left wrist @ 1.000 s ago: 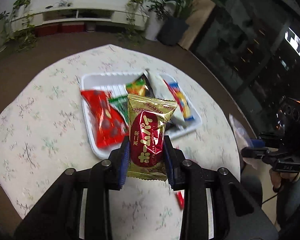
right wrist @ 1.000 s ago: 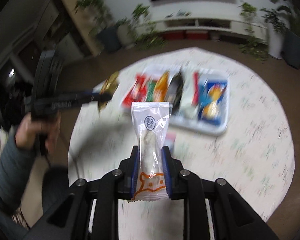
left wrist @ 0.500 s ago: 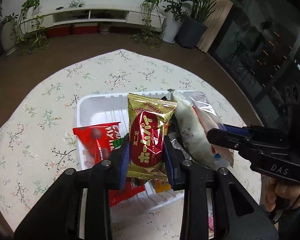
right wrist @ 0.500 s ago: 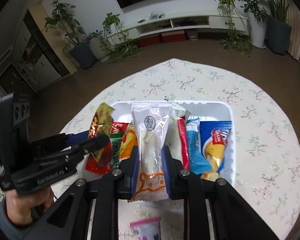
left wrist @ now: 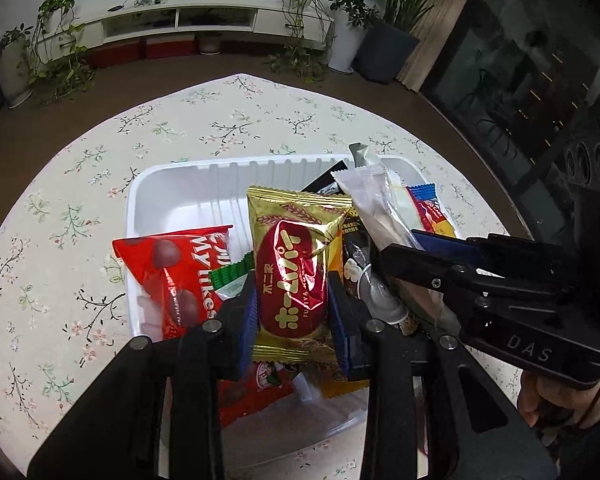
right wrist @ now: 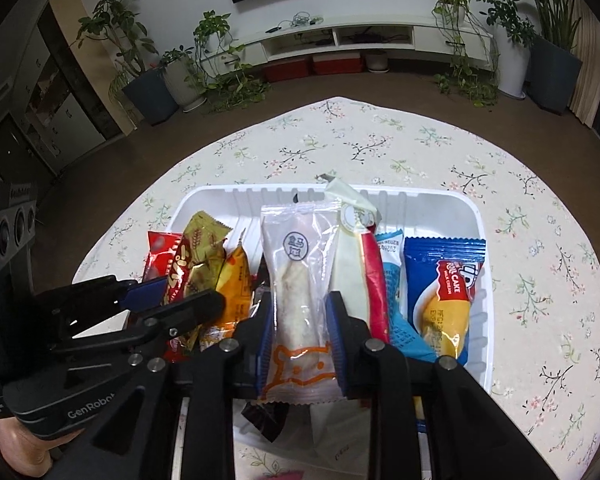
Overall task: Organize snacks
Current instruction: 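Carry both packets over the white tray and open both grippers, then move both tools back over the pink and red-white packets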
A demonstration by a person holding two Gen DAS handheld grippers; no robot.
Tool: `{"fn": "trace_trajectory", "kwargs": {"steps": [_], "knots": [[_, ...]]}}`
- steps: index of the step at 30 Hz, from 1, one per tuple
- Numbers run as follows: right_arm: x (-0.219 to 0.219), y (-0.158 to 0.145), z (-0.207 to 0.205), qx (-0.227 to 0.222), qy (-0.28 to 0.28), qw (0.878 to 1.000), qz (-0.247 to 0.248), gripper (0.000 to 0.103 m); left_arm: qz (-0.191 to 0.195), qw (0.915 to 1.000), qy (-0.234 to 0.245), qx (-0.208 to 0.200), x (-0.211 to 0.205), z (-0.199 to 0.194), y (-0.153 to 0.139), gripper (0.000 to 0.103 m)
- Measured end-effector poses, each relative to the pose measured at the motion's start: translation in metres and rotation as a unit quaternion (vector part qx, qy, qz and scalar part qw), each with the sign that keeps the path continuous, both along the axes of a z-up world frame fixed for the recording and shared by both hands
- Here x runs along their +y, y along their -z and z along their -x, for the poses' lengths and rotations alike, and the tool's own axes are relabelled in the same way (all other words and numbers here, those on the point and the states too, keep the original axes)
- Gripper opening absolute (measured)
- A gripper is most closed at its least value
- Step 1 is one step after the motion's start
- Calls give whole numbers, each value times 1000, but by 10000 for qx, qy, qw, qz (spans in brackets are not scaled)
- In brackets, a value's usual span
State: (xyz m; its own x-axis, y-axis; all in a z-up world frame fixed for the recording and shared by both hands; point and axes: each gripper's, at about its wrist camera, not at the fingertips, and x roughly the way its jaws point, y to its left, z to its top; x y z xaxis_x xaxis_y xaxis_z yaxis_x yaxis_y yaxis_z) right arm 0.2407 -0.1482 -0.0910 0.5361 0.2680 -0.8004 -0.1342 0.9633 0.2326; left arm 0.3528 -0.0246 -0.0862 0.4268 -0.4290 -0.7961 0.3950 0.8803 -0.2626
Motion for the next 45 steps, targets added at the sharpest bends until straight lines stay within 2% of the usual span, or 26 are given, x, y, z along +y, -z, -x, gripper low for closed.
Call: {"fn": "trace_trajectory", "kwargs": {"steps": [2, 5, 10, 15, 18, 21, 22, 23, 25, 28, 30, 32, 34, 36, 38, 41, 45], "knots": [[0, 0, -1, -23, 2, 10000, 20, 28, -26, 10000, 10, -10, -3, 2, 1, 31], [3, -1, -1, -37, -71, 9999, 69, 34, -61, 10000, 34, -39, -6, 4, 2, 33], [4, -5, 0, -55, -48, 9998, 197, 37, -42, 9999, -41, -83, -1, 0, -1, 52], [2, -17, 13, -204, -71, 9993, 318, 46, -14, 9998, -52, -215, 4, 12, -12, 61], [-2, -31, 28, -413, -45, 9985, 364, 57, 29, 9993, -66, -371, 8, 27, -26, 72], [-14, -46, 52, -657, 16, 9976, 212, 76, 100, 9987, -93, -490, 13, 49, -39, 90], [-19, -49, 59, -712, 46, 9973, 143, 87, 90, 9984, -97, -552, 14, 57, -43, 96], [-27, -52, 72, -775, 100, 9969, 29, 96, 54, 9980, -102, -617, 15, 67, -46, 98], [-38, -54, 90, -840, 143, 9962, -167, 100, 46, 9979, -22, -650, 15, 90, -47, 102], [-49, -48, 121, -750, 159, 9966, -294, 100, 123, 9981, 183, -571, 15, 122, -43, 103], [-55, -39, 144, -659, 179, 9967, -447, 100, 106, 9968, 620, -499, 7, 148, -35, 103], [-62, -28, 166, -521, 239, 9965, -602, 100, -88, 9915, 1224, -427, -6, 169, -24, 103], [-66, -21, 182, -420, 270, 9960, -744, 100, -460, 9789, 1946, -428, -22, 193, -11, 103], [-67, -14, 197, -317, 277, 9957, -822, 100, -774, 9669, 2386, -479, -32, 216, -1, 103], [-69, -8, 212, -277, 312, 9949, -914, 100, -925, 9533, 2823, -548, -40, 234, 5, 103], [-70, -4, 224, -148, 357, 9939, -1032, 100, -1364, 9369, 3132, -750, -48, 252, 14, 103], [-70, 3, 236, -61, 343, 9939, -1049, 100, -1478, 9355, 3147, -636, -50, 249, 15, 103]]}}
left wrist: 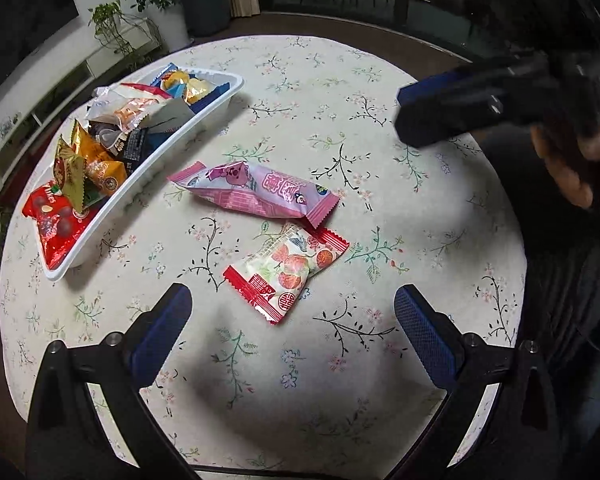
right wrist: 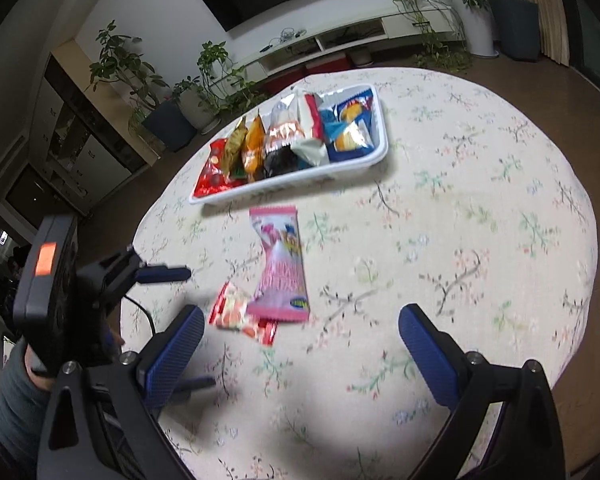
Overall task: Organize snacks
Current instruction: 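Move both tools back over the pink and red-white packets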
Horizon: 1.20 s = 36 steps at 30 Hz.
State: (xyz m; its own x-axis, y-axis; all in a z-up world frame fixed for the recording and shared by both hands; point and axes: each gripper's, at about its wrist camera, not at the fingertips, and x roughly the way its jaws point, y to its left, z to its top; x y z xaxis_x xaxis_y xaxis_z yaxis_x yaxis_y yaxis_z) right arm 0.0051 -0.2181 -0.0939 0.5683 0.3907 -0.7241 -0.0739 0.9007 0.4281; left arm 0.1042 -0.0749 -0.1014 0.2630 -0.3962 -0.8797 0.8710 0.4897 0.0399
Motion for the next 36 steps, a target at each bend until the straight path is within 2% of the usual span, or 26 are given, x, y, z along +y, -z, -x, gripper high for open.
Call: {"fn": "trace_trajectory", "kwargs": {"steps": [2, 6, 11, 13, 15, 20, 27, 32, 36], "knots": [[-1, 3, 3, 55, -10, 9999, -84, 100, -68, 9998, 88, 173, -1, -4, 0, 103], [-4, 5, 8, 42, -26, 9999, -112, 100, -294, 9983, 425, 261, -7, -17, 1, 101], [-6, 6, 8, 35, -42, 9999, -144, 98, -431, 9960, 641, 444, -15, -34, 6, 91], [-5, 6, 9, 42, -78, 9999, -135, 97, -431, 9950, 712, 558, -18, -40, 7, 81], [-3, 7, 9, 54, -128, 9998, -119, 96, -508, 9932, 839, 625, -23, -40, 9, 75], [-3, 9, 8, 74, -132, 9998, -113, 95, -788, 9892, 1071, 620, -30, -37, 19, 75], [-1, 13, 7, 141, -177, 9997, -107, 94, -746, 9894, 947, 808, -31, -48, 21, 74], [0, 14, 7, 165, -201, 9996, -79, 94, -762, 9907, 764, 823, -31, -60, 18, 63], [3, 14, 8, 179, -229, 9996, -22, 92, -795, 9917, 642, 780, -25, -58, 17, 50]]}}
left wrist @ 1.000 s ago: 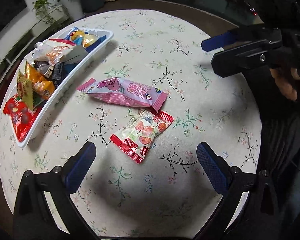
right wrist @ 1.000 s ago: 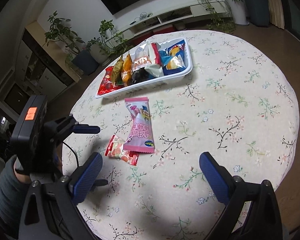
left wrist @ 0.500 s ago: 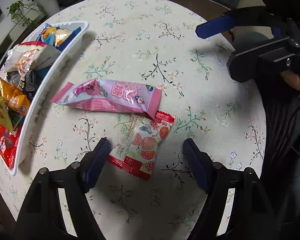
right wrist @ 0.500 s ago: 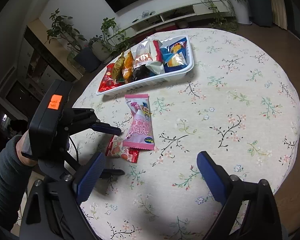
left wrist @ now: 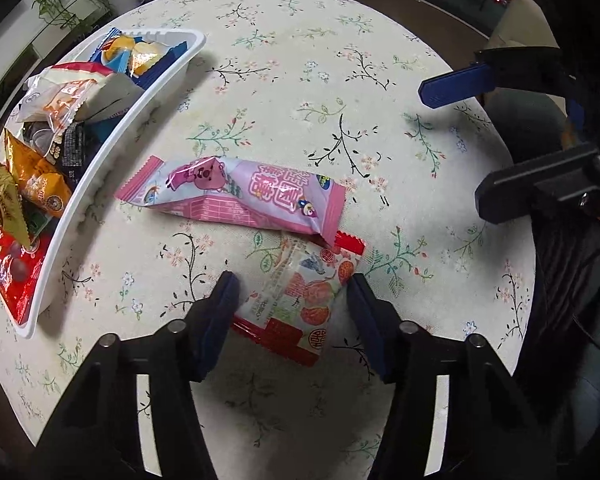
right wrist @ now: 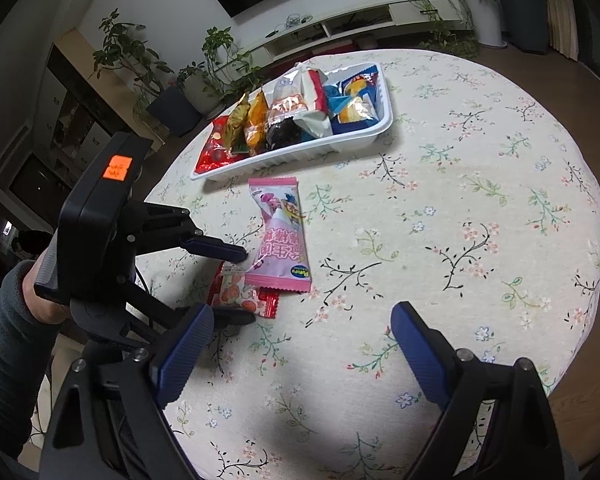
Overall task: Organize snacks
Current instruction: 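Move both tools back over the pink and red-white packets, then grasp the red-white strawberry packet with the left gripper while the right grasps the pink packet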
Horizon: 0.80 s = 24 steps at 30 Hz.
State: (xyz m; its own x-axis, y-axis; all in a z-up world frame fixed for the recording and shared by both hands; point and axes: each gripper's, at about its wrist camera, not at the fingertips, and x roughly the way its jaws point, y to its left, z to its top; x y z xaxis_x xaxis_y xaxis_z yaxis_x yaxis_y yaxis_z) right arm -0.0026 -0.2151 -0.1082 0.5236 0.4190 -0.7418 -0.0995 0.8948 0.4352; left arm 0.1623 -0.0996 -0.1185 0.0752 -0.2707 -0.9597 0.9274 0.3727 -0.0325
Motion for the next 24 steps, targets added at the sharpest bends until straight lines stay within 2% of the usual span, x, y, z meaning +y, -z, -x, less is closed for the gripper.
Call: {"fn": "trace_trajectory", "kwargs": {"steps": [4, 8, 10, 16, 21, 24], "knots": [[1, 1, -2, 31, 18, 10000, 56, 91, -59, 10000, -16, -25, -8, 4, 2, 38], [1, 1, -2, 48, 43, 9999, 90, 89, -77, 9999, -108, -48, -8, 11, 1, 36], [1, 0, -3, 46, 45, 9999, 119, 89, -32, 9998, -198, -67, -6, 14, 2, 32], [1, 0, -8, 84, 94, 9997, 226, 87, 291, 9976, -623, 0, 17, 26, -1, 31], [14, -5, -20, 37, -63, 9988, 489, 86, 625, 9917, -1116, 160, 49, 33, -4, 31], [29, -7, -33, -41, -262, 9968, 759, 85, 942, 9818, -1638, 190, 72, 39, -8, 31]]}}
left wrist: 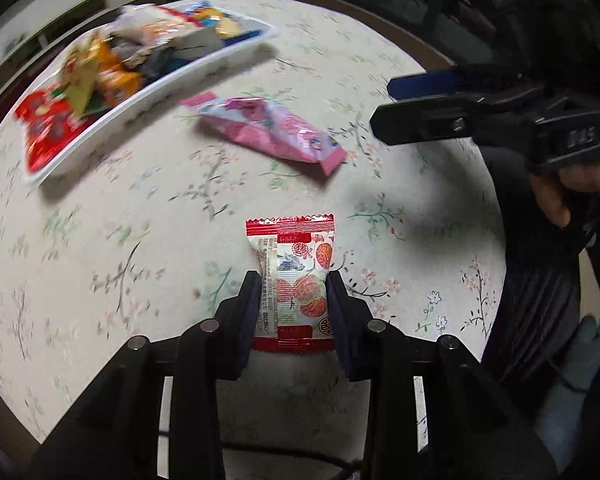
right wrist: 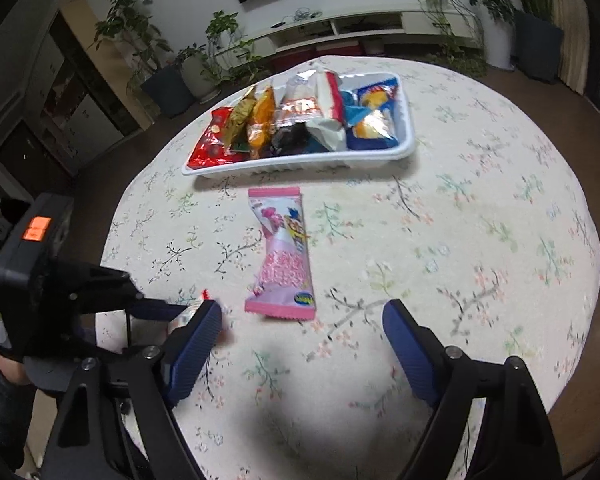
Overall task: Organize snacks
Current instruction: 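Grasp the red-white strawberry packet with the left gripper while the right grasps the pink packet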
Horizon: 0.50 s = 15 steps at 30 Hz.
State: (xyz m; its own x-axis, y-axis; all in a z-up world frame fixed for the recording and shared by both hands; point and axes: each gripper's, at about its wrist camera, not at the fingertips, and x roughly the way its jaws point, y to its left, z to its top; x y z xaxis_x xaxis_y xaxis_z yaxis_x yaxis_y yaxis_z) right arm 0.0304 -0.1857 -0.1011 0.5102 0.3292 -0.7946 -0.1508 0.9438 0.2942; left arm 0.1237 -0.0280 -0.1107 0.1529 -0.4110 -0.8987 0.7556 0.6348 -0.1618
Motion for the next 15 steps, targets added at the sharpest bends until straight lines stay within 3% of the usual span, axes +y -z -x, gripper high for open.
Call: {"fn": "trace_trajectory", "kwargs": {"steps": [5, 9, 15], "knots": [[26, 11, -30, 116, -253, 9980, 563, 69, 447, 9936, -1031, -83, 42, 9, -5, 31], [46, 24, -48, 217, -354, 9932, 1088, 67, 588, 9862, -1540, -156, 64, 14, -7, 31], [68, 37, -60, 292, -504, 9872, 1488, 65, 630, 9789, -1910, -361, 83, 21, -15, 31]]}}
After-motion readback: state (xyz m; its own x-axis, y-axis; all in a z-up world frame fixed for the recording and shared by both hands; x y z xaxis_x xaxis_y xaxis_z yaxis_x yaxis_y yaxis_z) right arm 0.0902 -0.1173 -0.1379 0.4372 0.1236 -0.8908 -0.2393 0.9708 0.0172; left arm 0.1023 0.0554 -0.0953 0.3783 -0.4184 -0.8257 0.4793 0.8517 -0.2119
